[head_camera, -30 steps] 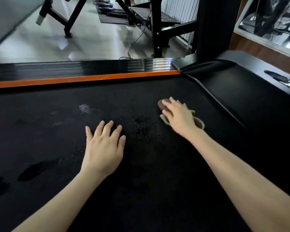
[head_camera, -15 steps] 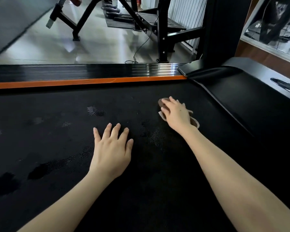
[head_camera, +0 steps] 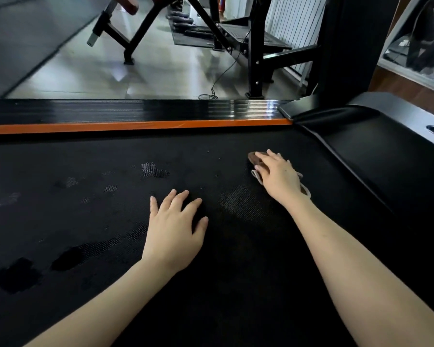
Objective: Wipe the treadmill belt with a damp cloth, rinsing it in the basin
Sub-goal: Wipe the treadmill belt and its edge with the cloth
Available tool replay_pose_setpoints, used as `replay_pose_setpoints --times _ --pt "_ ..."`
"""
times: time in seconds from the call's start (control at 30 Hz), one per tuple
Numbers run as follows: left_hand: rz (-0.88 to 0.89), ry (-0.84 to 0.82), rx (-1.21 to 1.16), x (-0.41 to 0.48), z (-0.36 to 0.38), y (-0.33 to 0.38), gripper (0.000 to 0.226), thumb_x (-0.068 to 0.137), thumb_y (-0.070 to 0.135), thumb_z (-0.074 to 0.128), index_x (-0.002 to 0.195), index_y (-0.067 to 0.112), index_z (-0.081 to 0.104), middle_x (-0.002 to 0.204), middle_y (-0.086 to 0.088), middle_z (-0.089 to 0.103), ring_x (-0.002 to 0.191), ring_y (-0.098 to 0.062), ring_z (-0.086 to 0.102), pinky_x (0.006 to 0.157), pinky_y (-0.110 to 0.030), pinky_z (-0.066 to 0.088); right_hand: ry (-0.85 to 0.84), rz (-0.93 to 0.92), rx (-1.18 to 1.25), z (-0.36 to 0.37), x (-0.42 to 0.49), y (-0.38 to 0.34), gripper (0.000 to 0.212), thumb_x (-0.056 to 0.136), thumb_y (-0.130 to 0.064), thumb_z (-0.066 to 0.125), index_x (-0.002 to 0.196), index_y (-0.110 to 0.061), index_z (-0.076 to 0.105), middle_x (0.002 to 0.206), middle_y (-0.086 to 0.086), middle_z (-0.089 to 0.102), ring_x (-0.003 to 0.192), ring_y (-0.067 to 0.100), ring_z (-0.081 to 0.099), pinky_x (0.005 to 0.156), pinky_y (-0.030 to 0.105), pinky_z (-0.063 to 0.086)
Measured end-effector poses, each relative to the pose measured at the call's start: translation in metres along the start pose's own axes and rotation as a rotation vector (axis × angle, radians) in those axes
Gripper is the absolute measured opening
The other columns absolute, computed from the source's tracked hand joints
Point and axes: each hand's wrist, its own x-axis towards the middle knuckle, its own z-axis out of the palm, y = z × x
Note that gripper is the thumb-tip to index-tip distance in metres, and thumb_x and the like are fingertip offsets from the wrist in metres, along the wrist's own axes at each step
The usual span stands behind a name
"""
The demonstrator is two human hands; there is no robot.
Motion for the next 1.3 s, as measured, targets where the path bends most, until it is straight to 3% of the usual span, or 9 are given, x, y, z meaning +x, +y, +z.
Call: replay_pose_setpoints --times 0.07,0.27,0.5,0.7,0.77,0.93,1.0,1.2,1.3 --pt "-0.026 0.061 -0.079 0.004 -0.01 -0.006 0.068 0.081 0.055 0.024 0.128 0.019 0.058 0.137 -0.008 0.051 0.135 -0.029 0.038 0.113 -0.053 0.016 0.006 -0.006 -0.001 0.001 0.0 0.0 0.042 0.099 -0.031 0.042 0.141 -0.027 0.042 0.153 0.005 0.031 0.143 0.026 0.021 0.116 0.04 0.01" --pt "-0.012 0.014 0.174 0.04 -0.026 -0.06 0.072 0.082 0.06 0.016 0.136 0.025 0.049 0.147 -0.007 0.041 0.14 -0.032 0.027 0.114 -0.053 0.01 0.005 -0.003 -0.02 0.004 0.016 0.002 0.042 0.1 -0.033 0.041 0.142 -0.028 0.041 0.153 0.004 0.031 0.143 0.025 0.021 0.116 0.039 0.011" --pt "0.007 0.002 0.207 0.041 -0.015 -0.073 0.068 0.084 0.054 0.019 0.127 0.02 0.059 0.133 -0.01 0.055 0.13 -0.031 0.042 0.11 -0.058 0.022 0.009 0.067 -0.05 0.009 0.033 -0.017 0.042 0.1 -0.033 0.038 0.142 -0.025 0.04 0.153 0.005 0.03 0.142 0.028 0.022 0.116 0.044 0.011" --pt "0.013 0.013 0.215 0.041 -0.014 -0.076 0.06 0.085 0.051 0.026 0.121 0.02 0.063 0.125 -0.009 0.06 0.123 -0.032 0.05 0.104 -0.064 0.026 -0.194 -0.474 0.174 0.012 -0.056 -0.065 0.044 0.095 -0.03 0.053 0.138 -0.027 0.046 0.152 -0.001 0.031 0.142 0.017 0.023 0.116 0.033 0.009" --pt "0.02 0.023 0.214 0.04 -0.014 -0.076 0.059 0.085 0.05 0.027 0.121 0.02 0.063 0.126 -0.009 0.06 0.123 -0.032 0.05 0.104 -0.065 0.025 -0.243 -0.544 0.135 0.007 -0.044 -0.052 0.045 0.095 -0.035 0.051 0.139 -0.03 0.043 0.153 -0.003 0.03 0.142 0.013 0.022 0.117 0.033 0.011" --pt "0.015 0.034 0.208 0.041 -0.013 -0.076 0.067 0.083 0.053 0.018 0.126 0.023 0.059 0.131 -0.007 0.056 0.129 -0.029 0.044 0.109 -0.061 0.018 -0.024 -0.006 -0.045 0.019 0.048 -0.033 0.042 0.099 -0.034 0.041 0.141 -0.027 0.041 0.153 0.005 0.031 0.141 0.029 0.025 0.116 0.045 0.016" --pt "0.02 0.037 0.209 0.042 -0.013 -0.075 0.069 0.083 0.054 0.015 0.128 0.023 0.058 0.133 -0.006 0.054 0.131 -0.028 0.042 0.11 -0.06 0.017 0.04 0.068 -0.084 0.029 0.053 -0.054 0.041 0.1 -0.033 0.038 0.14 -0.024 0.043 0.152 0.009 0.032 0.139 0.035 0.027 0.115 0.048 0.016" --pt "0.024 0.011 0.186 0.04 -0.015 -0.076 0.075 0.08 0.056 0.008 0.134 0.026 0.051 0.141 -0.003 0.046 0.137 -0.025 0.032 0.112 -0.059 0.011 -0.131 -0.425 0.023 0.039 -0.011 -0.117 0.044 0.098 -0.031 0.045 0.142 -0.027 0.04 0.155 0.003 0.026 0.143 0.026 0.022 0.117 0.038 0.012" --pt "0.028 0.013 0.196 0.04 -0.013 -0.079 0.072 0.082 0.055 0.01 0.134 0.027 0.052 0.141 -0.004 0.047 0.137 -0.026 0.034 0.111 -0.061 0.014 -0.171 -0.42 -0.013 0.031 0.012 -0.093 0.045 0.098 -0.033 0.046 0.142 -0.031 0.039 0.155 0.001 0.026 0.143 0.023 0.022 0.117 0.037 0.016"
